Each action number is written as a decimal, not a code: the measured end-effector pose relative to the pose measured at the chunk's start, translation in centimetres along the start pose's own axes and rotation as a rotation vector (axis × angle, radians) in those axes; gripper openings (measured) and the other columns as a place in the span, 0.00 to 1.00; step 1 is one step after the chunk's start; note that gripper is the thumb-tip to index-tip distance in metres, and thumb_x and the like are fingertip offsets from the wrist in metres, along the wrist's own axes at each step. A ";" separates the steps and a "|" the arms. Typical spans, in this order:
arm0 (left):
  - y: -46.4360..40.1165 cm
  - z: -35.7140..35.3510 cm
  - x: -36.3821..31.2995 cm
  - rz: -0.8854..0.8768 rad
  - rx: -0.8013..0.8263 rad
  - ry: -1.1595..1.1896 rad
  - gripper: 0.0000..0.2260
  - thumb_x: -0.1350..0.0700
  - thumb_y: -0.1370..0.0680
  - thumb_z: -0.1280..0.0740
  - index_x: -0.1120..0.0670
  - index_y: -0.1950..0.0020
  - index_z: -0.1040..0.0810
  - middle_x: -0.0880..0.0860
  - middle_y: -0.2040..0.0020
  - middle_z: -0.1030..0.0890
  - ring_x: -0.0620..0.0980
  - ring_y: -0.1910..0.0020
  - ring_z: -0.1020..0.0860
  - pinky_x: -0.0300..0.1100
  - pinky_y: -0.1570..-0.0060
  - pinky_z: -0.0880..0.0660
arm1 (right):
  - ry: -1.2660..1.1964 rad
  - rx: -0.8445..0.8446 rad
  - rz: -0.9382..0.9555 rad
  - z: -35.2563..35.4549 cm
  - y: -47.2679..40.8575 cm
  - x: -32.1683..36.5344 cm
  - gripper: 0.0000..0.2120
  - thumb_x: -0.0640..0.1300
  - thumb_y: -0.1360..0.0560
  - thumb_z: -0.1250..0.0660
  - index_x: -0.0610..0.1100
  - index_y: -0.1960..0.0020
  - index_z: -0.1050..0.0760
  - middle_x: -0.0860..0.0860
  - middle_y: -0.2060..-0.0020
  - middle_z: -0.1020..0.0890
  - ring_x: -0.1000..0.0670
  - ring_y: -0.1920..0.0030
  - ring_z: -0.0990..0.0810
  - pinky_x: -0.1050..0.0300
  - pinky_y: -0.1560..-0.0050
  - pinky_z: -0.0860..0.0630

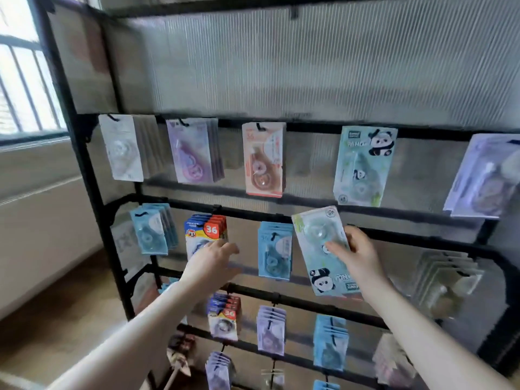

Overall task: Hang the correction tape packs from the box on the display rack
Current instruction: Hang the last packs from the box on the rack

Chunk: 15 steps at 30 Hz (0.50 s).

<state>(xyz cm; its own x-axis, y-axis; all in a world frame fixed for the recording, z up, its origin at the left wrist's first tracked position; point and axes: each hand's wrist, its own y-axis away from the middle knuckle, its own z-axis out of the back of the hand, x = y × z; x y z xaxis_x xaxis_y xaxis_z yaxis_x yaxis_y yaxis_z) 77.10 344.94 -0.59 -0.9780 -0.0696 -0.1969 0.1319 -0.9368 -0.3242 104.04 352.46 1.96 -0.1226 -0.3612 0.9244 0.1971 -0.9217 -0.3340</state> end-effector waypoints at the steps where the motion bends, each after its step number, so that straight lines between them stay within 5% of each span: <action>1: -0.2 0.8 -0.3 0.004 0.001 -0.010 0.19 0.45 0.24 0.33 0.49 0.36 0.27 0.49 0.40 0.26 0.50 0.41 0.26 0.43 0.48 0.29 | 0.005 -0.002 0.025 0.3 -0.3 0.9 0.10 0.36 0.27 0.31 0.51 0.54 0.26 0.54 0.58 0.19 0.56 0.59 0.22 0.69 0.65 0.28; 9: -1.9 4.3 -1.5 0.035 -0.031 -0.045 0.19 0.43 0.25 0.32 0.47 0.36 0.26 0.47 0.39 0.25 0.49 0.41 0.26 0.43 0.46 0.27 | -0.032 0.032 0.171 4.1 -2.6 5.5 0.10 0.45 0.23 0.35 0.50 0.43 0.30 0.52 0.49 0.20 0.54 0.50 0.20 0.54 0.51 0.24; 15: -2.6 4.9 -2.3 0.029 -0.052 -0.035 0.20 0.43 0.25 0.32 0.47 0.36 0.26 0.47 0.39 0.25 0.47 0.43 0.25 0.43 0.47 0.26 | 0.067 0.039 0.278 6.2 -3.4 6.8 0.07 0.43 0.22 0.37 0.48 0.44 0.30 0.56 0.53 0.21 0.61 0.57 0.22 0.71 0.60 0.27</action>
<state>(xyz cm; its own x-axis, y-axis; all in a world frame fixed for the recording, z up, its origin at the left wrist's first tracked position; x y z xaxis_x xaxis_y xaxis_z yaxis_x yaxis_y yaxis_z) 78.26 345.85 5.23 -0.9786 -0.1090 -0.1746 0.1674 -0.9151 -0.3669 108.57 354.03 10.48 -0.1227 -0.6092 0.7835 0.2689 -0.7803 -0.5646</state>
